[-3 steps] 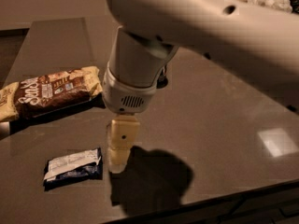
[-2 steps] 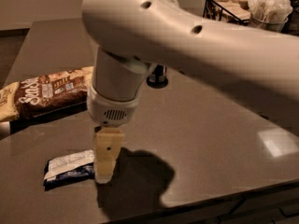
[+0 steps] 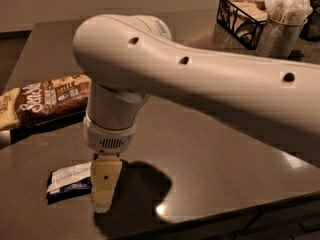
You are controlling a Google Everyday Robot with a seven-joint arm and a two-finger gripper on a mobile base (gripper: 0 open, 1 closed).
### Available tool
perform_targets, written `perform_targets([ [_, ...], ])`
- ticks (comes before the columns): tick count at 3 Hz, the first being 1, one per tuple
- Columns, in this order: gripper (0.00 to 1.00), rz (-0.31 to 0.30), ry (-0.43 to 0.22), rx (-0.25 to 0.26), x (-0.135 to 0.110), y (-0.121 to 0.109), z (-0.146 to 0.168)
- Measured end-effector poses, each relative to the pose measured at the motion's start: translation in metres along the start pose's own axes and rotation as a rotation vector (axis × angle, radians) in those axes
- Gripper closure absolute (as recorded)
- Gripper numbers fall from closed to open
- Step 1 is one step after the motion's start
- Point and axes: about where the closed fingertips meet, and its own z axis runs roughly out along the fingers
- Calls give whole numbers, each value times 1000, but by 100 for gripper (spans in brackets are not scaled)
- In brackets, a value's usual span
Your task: Pick rxbar blueberry
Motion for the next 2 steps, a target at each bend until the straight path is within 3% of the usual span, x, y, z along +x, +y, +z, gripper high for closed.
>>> perform_targets([
  [2,42,1,1,-27,-16,13,14],
])
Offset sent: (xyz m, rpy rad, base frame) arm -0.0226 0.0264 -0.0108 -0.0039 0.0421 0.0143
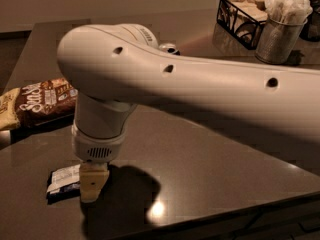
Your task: Pick rxbar blueberry
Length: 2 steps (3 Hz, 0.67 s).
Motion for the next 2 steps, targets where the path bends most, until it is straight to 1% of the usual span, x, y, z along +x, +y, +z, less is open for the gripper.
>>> perform_targets([
  [2,87,7,-12,3,0,0,-5],
])
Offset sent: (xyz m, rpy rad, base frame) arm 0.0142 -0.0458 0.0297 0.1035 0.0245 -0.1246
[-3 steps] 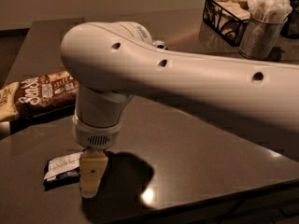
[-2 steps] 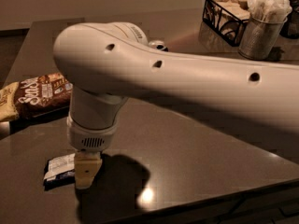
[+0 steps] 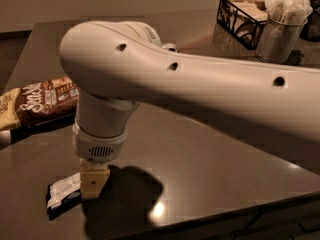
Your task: Pick rxbar blueberry
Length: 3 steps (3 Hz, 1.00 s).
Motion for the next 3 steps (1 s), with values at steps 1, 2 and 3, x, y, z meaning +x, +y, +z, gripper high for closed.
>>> perform_targets([
  [1,100,4,-7,5,2,0,-4],
  [2,100,55,-95,65,28,-4,-56],
  [3,100,87,-177,133,54,-4,-112],
])
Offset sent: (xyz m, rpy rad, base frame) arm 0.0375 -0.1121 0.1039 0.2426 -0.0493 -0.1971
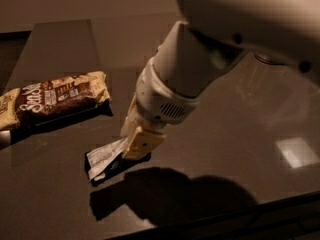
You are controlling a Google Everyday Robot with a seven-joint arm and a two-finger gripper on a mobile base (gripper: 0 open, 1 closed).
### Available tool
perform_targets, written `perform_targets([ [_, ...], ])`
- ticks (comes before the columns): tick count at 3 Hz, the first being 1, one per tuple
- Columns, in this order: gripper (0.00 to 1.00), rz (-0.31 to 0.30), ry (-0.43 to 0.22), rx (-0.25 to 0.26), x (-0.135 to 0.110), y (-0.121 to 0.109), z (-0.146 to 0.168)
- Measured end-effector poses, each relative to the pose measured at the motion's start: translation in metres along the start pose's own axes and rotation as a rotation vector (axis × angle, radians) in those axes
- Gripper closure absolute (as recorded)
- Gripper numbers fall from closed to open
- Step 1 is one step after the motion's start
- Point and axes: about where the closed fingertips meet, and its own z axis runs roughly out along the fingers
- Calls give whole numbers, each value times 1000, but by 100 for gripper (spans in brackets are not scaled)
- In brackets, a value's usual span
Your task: Pick rxbar blueberry
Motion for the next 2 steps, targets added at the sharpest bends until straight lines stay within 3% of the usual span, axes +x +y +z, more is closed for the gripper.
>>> perform_targets([
  [1,100,6,-34,37,8,-6,-37],
  [2,100,3,-36,45,7,-6,-41],
])
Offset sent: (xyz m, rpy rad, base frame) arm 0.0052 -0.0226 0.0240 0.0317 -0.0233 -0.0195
